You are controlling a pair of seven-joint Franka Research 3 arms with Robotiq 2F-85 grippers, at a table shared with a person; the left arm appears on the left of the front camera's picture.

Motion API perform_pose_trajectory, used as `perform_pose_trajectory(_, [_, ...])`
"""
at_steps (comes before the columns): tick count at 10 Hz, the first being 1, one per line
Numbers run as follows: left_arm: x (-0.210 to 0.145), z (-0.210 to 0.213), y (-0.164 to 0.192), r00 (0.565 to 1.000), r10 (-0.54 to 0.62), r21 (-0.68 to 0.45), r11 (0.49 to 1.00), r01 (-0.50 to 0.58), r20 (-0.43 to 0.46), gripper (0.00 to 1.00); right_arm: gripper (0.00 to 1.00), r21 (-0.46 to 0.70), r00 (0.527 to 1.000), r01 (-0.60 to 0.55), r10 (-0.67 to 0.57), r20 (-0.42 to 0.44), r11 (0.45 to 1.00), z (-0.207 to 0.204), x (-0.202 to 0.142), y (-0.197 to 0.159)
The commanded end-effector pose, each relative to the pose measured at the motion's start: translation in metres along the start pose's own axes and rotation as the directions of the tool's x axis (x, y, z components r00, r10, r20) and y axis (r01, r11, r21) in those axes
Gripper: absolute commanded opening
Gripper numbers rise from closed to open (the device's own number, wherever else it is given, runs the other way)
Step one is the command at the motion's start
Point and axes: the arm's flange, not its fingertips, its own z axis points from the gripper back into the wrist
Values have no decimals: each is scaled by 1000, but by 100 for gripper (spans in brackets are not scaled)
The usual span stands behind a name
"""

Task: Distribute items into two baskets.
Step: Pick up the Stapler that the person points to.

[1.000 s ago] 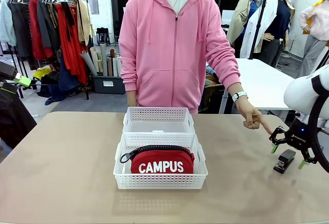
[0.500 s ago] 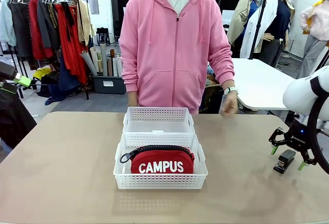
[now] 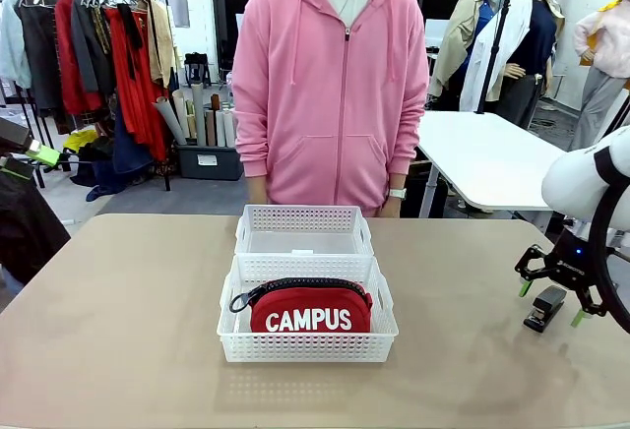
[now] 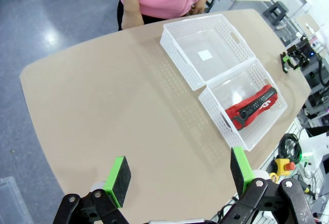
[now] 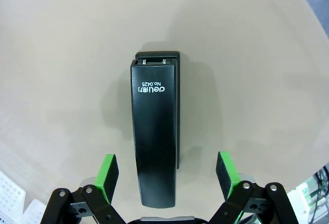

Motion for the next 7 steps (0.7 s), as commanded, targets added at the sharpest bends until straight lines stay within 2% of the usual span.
perform_pose_trajectory(1, [-1, 1, -1, 1000, 11, -4, 1000, -11, 2, 100, 100, 2, 1000, 1, -1, 0, 1000, 0, 0, 0])
perform_pose_trajectory(7, [-1, 1, -1, 1000, 11, -4, 1000, -11, 2, 100, 100, -31, 1000, 11, -10, 26, 999, -5, -1, 4])
